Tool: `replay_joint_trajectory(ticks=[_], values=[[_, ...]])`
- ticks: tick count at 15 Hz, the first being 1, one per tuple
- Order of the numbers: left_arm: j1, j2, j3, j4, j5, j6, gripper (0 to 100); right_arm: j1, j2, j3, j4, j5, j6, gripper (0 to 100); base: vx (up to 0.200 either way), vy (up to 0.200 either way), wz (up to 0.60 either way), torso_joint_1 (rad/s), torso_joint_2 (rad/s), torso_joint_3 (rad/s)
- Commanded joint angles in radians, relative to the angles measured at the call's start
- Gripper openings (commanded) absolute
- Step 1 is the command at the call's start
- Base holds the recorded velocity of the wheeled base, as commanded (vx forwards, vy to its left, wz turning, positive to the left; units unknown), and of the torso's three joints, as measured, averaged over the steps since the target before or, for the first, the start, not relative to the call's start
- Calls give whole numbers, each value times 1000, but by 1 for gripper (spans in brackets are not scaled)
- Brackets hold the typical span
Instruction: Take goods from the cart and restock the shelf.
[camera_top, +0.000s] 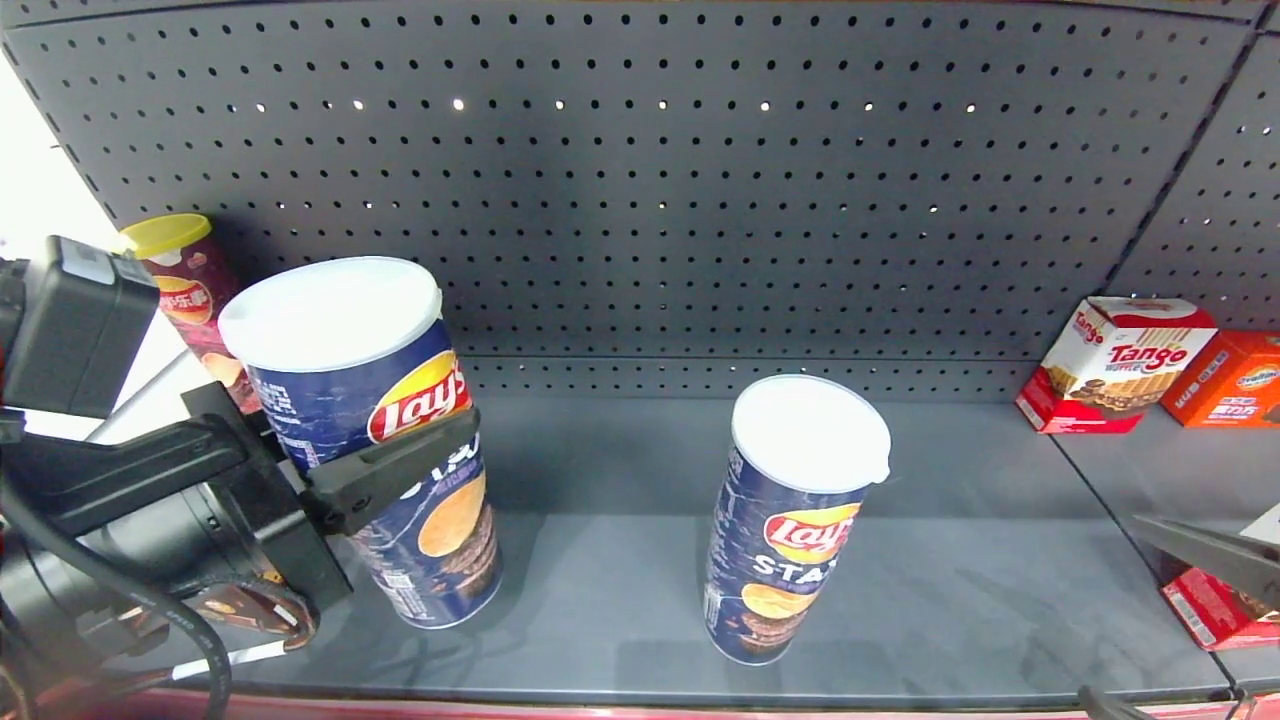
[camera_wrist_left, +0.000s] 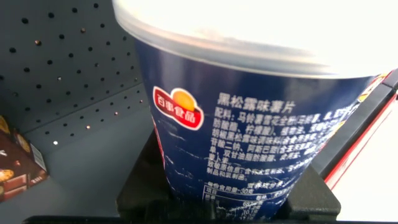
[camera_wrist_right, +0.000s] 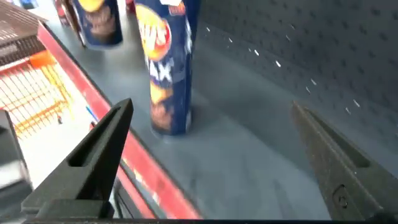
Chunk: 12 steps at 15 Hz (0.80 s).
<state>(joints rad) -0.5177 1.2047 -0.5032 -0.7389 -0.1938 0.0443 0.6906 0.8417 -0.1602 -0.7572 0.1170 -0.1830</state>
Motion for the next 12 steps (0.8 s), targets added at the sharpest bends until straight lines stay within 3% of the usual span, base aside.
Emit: replay_joint_trajectory(ticks=[1,4,6,8,12], values=[[-4,-2,2,0,1,13,0,0,-230,53,136,-23,0,100,0,0,0,0,0,0],[-32,-2,2,0,20,36,0,-3,-426,88,357,-25,40,100,0,0,0,0,0,0],[-64,-2,5,0,56,37,0,-28,-495,107,423,-43,79,100,0,0,0,0,0,0],[-82,-2,15,-2,60,37,0,-94,-541,160,461,-54,99,100,0,0,0,0,0,0],[-82,-2,26,-4,59,31,0,-312,-722,134,763,-46,135,100,0,0,0,0,0,0]])
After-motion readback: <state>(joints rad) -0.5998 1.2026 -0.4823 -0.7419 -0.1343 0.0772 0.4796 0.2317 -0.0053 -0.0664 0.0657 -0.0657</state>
